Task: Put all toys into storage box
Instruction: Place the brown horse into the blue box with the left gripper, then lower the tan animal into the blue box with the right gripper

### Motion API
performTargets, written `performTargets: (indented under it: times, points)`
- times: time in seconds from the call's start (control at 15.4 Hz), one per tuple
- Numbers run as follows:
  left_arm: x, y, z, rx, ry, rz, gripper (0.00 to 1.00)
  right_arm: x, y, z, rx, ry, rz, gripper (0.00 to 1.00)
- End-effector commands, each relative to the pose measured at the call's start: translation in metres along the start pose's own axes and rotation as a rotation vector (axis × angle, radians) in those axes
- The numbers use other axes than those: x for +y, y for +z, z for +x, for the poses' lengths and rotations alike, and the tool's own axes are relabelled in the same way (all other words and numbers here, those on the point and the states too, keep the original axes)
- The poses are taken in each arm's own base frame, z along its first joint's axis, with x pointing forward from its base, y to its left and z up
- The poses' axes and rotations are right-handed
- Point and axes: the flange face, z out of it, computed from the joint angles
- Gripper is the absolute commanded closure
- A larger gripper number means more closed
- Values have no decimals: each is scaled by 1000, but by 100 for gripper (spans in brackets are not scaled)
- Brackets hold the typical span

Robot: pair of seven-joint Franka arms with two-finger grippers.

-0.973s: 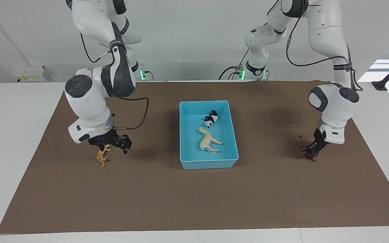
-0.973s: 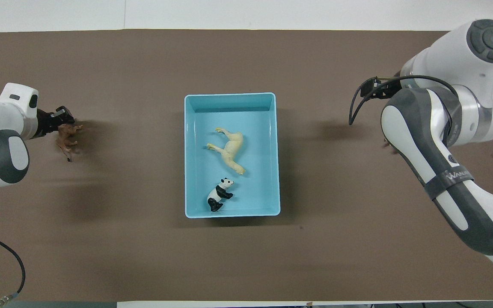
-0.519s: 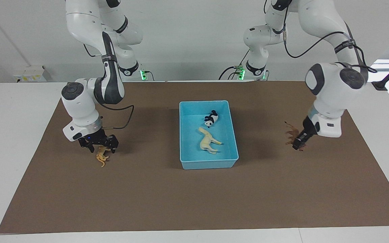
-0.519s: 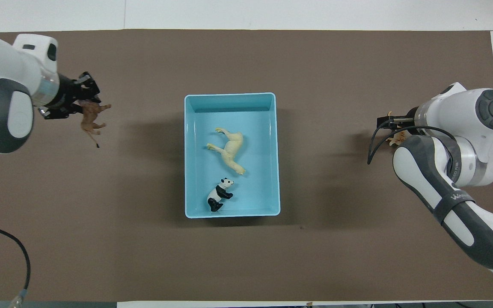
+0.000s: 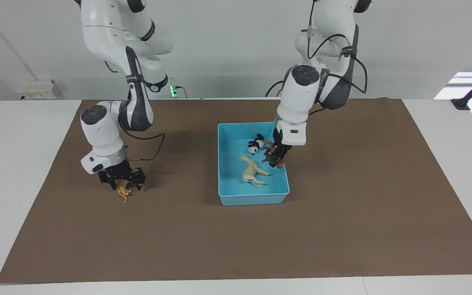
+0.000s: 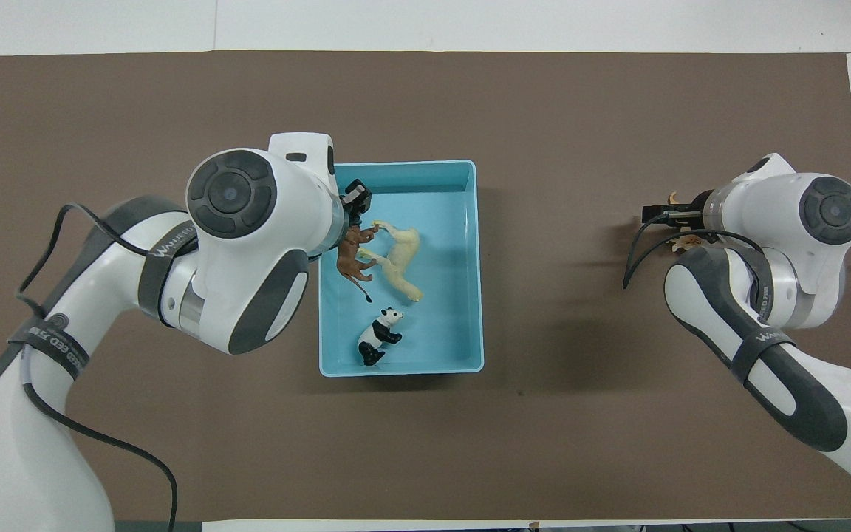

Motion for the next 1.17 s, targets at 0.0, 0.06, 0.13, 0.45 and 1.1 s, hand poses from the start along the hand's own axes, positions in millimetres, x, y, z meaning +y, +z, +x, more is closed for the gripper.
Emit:
performTargets:
  times: [0.0,0.06,0.13,0.45,1.1]
  points:
    - [-10,-10,-14,13,0,0,0,6,2,-3,8,-12,9,0]
    - [-10,-13,-12,10,1,12,0,9,3,-3,10,-6,9,0]
    - [-12,-18,-5,10,0,22,0,8,4,-5,5,-11,11,12]
    - [-77,-98,72,37,128,91,0,4,10,-13,30,-18,14,100]
    - [-197,-166,157,-107,568,215,0,-212,-160,89,-120,51,37,100]
